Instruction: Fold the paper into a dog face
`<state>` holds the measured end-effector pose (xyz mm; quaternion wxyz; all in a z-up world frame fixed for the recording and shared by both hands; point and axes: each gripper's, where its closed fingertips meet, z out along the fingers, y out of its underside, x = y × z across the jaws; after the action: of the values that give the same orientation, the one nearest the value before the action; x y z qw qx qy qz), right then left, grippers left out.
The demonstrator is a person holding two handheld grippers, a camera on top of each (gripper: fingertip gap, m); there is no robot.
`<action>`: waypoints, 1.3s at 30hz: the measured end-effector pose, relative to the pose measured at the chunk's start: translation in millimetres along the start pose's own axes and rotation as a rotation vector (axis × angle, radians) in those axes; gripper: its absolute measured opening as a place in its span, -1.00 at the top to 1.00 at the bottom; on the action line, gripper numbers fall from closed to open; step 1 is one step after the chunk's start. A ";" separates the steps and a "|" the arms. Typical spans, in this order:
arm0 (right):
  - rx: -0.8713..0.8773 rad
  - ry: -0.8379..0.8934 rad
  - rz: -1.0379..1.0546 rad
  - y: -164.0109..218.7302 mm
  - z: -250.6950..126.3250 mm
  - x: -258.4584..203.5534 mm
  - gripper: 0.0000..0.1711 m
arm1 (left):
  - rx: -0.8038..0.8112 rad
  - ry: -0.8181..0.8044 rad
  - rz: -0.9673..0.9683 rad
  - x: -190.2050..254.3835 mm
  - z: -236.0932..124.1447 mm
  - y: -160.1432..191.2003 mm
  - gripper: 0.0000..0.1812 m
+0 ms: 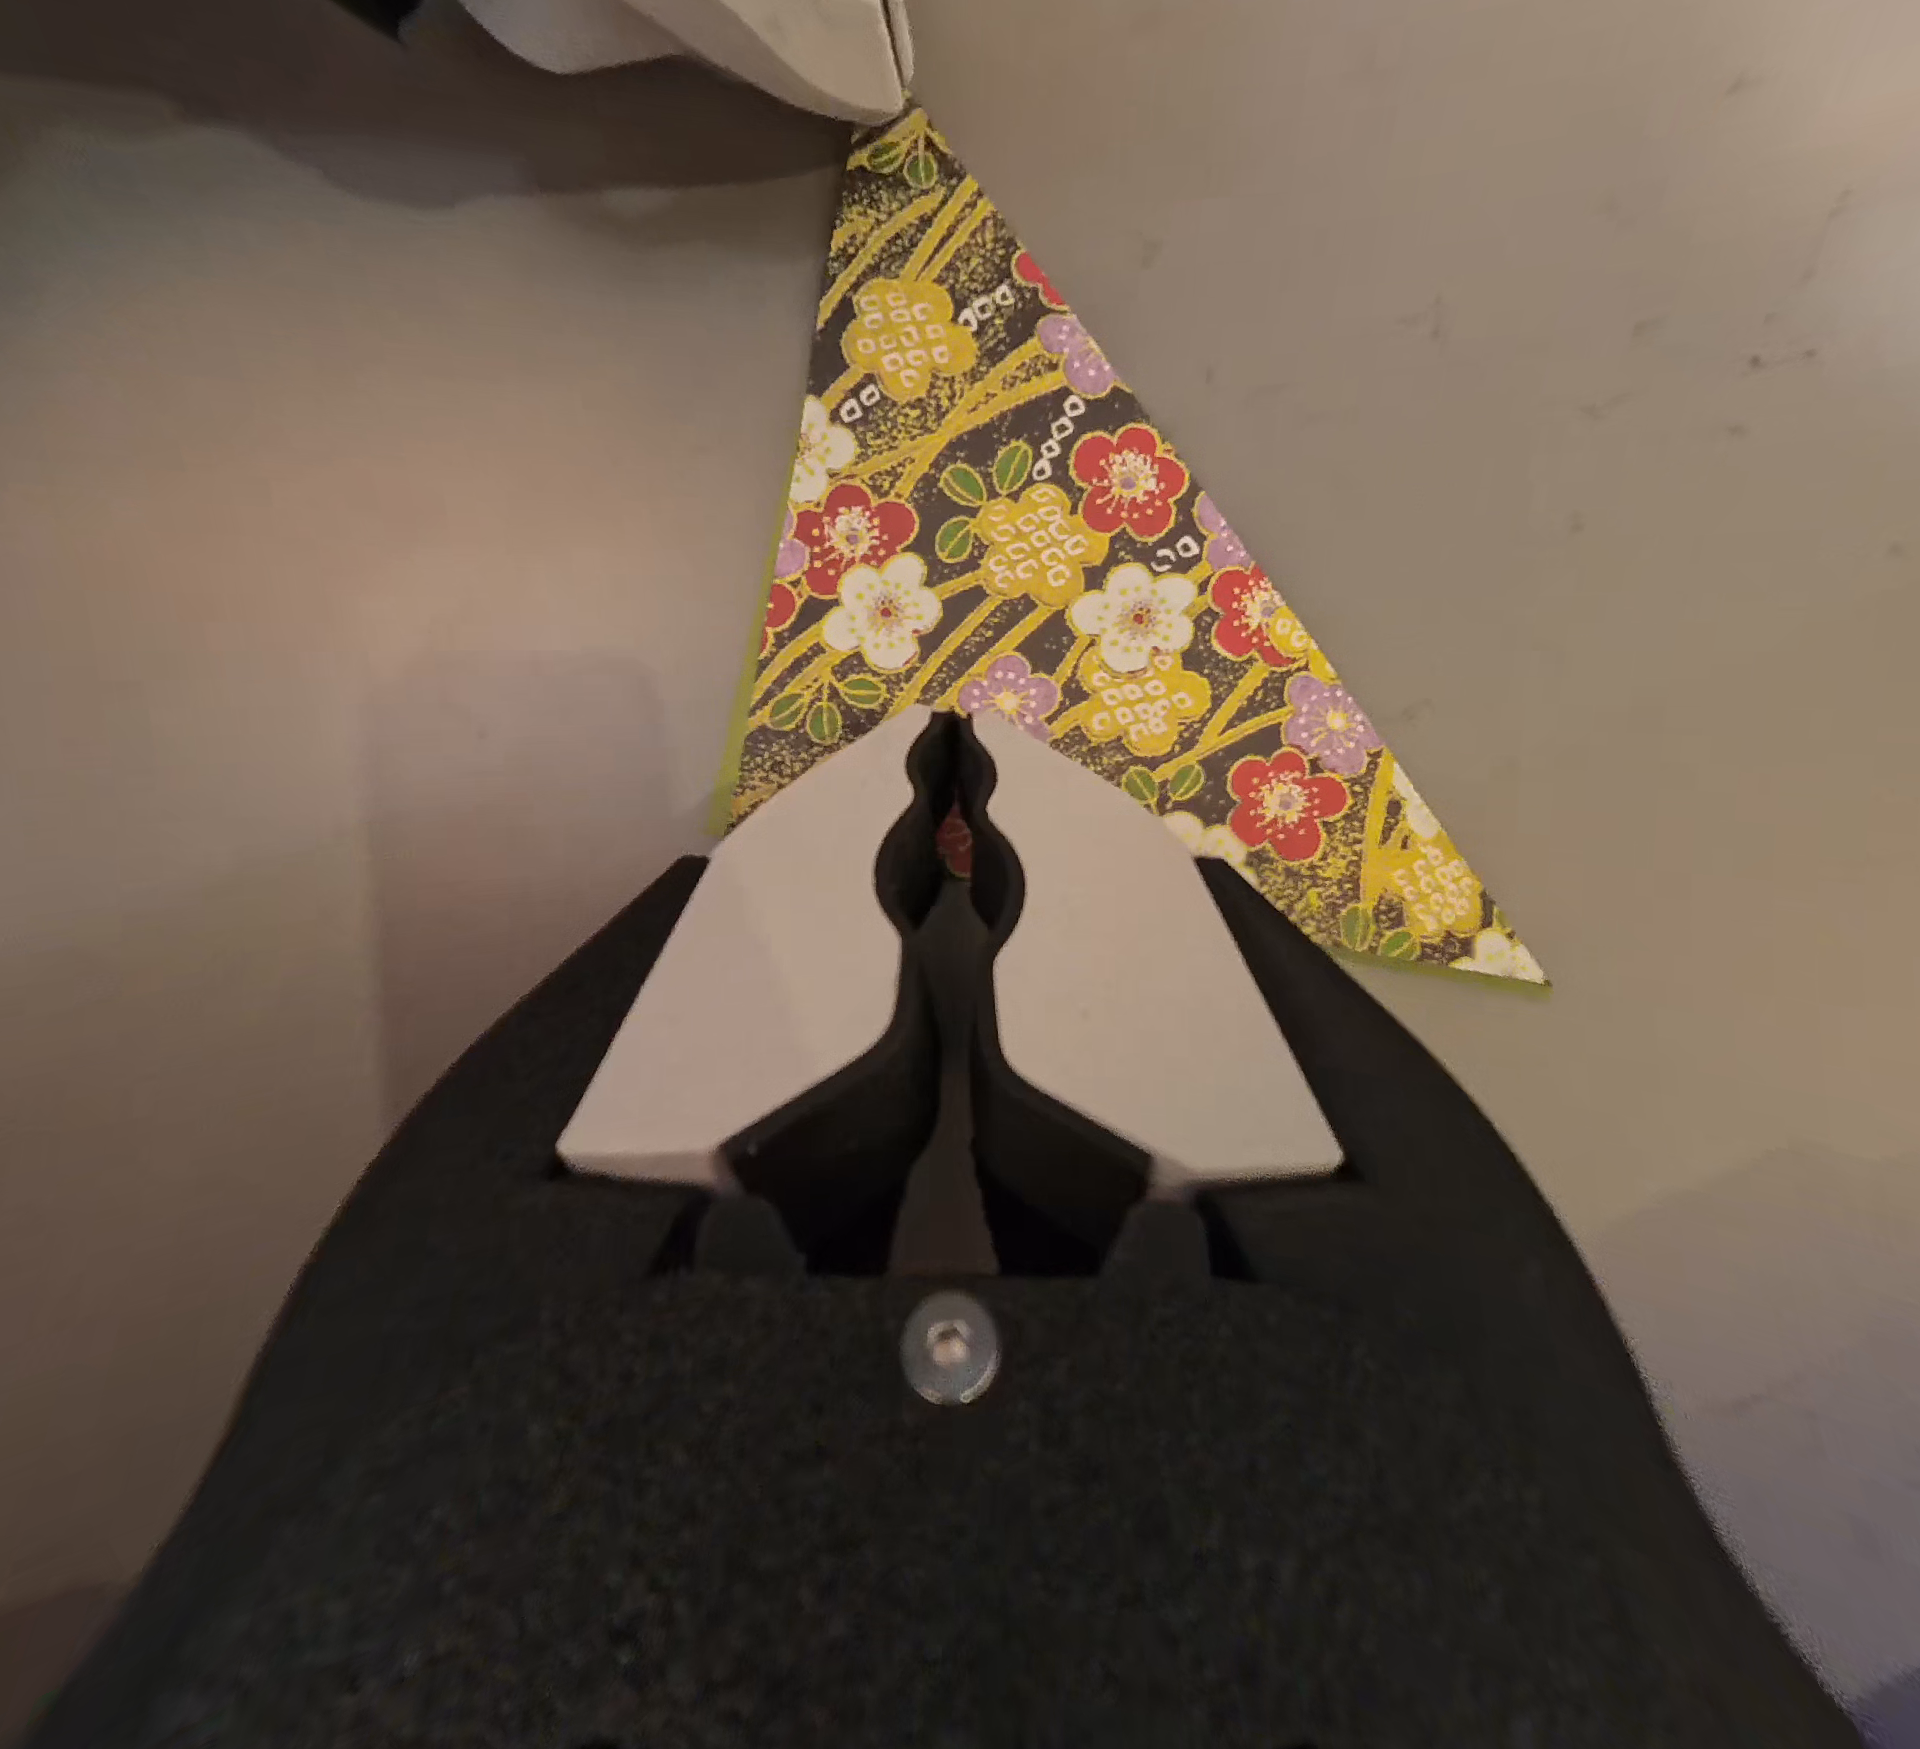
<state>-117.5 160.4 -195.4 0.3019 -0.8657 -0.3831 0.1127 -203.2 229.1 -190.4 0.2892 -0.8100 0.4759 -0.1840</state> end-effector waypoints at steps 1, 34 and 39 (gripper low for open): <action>0.009 0.009 0.004 0.0 0.0 0.1 1.00 | 0.005 0.005 -0.002 0.3 -0.4 -0.7 1.00; 0.176 -0.081 0.216 0.6 -36.5 28.7 0.90 | -0.021 0.285 0.423 76.5 50.1 -51.3 0.68; 0.126 -0.026 0.208 14.7 -25.8 53.6 0.94 | -0.022 0.272 0.457 77.8 49.5 -51.3 0.71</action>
<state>-61.2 180.6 -182.0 0.3374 -0.8785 -0.2874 0.1782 -103.4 194.8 -193.4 0.2480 -0.6524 0.6829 -0.2157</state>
